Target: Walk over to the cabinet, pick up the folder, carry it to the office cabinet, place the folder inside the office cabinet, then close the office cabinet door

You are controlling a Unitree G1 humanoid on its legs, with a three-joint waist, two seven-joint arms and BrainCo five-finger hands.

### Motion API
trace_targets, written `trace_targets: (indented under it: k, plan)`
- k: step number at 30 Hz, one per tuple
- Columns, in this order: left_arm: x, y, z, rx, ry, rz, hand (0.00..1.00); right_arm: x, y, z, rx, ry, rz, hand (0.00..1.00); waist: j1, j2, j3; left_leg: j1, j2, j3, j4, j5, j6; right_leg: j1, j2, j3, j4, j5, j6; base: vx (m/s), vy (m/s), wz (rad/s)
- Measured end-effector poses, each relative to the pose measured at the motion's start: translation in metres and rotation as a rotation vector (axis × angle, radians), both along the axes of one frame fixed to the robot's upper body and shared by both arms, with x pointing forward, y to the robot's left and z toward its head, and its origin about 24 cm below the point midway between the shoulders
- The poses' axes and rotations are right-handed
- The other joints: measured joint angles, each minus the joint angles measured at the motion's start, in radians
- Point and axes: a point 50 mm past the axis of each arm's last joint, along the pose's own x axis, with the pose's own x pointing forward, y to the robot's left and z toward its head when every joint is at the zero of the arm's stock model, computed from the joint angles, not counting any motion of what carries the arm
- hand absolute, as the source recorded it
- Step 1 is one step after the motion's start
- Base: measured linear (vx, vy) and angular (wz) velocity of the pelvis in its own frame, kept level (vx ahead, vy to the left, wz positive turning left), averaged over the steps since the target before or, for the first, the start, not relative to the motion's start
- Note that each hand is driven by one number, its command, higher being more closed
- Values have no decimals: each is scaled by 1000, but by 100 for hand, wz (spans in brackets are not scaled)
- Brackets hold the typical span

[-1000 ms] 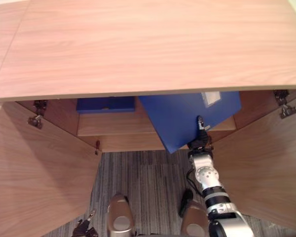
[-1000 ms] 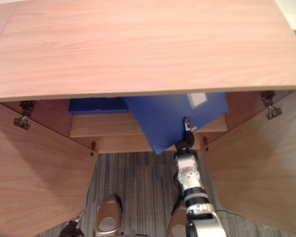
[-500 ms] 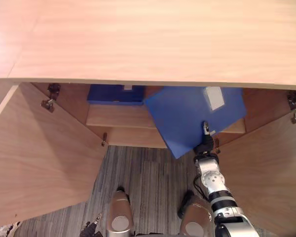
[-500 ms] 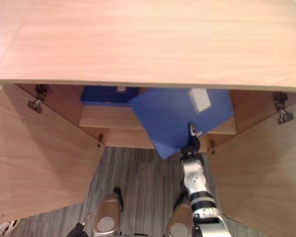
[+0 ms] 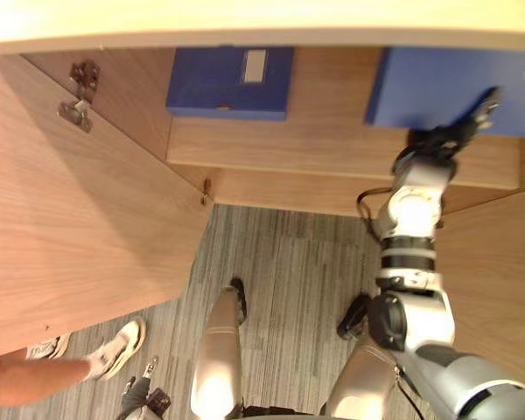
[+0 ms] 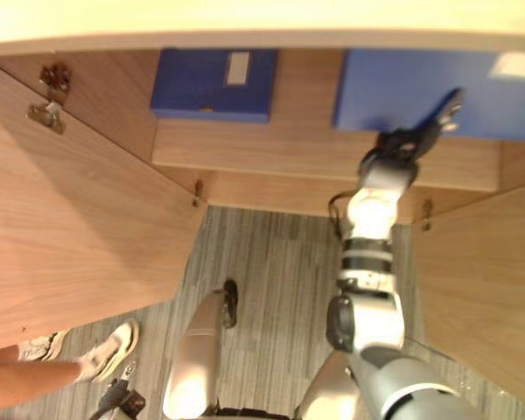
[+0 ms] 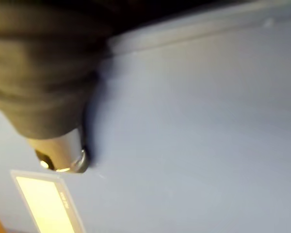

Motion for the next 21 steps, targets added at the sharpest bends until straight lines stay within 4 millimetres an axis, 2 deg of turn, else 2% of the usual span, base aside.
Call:
trace_targets:
  k: [2,4,7,9,10,11,13,15,18,21]
  plan:
    - [5,5,2,5,-15,36,0,3,-6,12,26,0,1,100,-2,2,3,-27,-7,1,11,0,0,-39,-6,17,21,-3,3,-1,2,2]
    - [7,10,5,8,-30,81,0,12,-4,30,-2,23,33,100,-14,4,3,-64,-8,0,16,4,-3,-83,-8,23,33,-9,11,-5,-12,-2]
    - [13,10,4,-3,-38,103,0,20,-4,47,-49,56,57,100,-15,9,4,-110,-9,-6,14,17,-7,-129,-8,21,43,-11,14,-4,-19,5]
    - [16,5,2,-23,-33,107,0,28,4,64,-167,115,83,100,-16,13,8,-145,-14,-12,7,32,-11,-168,-11,20,54,-8,9,18,-30,13]
    - [17,4,2,-26,-35,108,0,29,6,70,-200,126,91,100,-16,13,11,-148,-17,-13,-2,36,-12,-174,-12,20,54,-5,-11,49,-37,23]
    - [20,1,2,-40,-46,116,0,32,16,83,-298,153,117,100,-20,13,12,-152,-25,-14,-46,63,-14,-183,-18,14,40,0,-22,48,-39,22]
    - [20,0,2,-49,-53,128,0,34,23,92,-370,168,123,100,-20,13,12,-150,-27,-16,-80,83,-16,-183,-17,3,27,3,-29,63,-57,21]
    - [20,0,2,-53,-55,141,0,32,26,111,-474,174,108,100,-18,13,12,-144,-39,-29,-151,125,-23,-183,-22,-14,12,4,-38,76,-77,33]
    - [19,0,2,-52,-52,151,0,30,18,118,-542,204,53,100,-20,13,12,-131,-59,-40,-242,180,-28,-183,-37,-33,-5,4,-44,69,-85,32]
    - [19,0,2,-53,-54,162,0,29,7,119,-588,251,2,100,-20,13,13,-127,-64,-48,-288,208,-32,-186,-37,-43,-15,4,-47,41,-52,16]
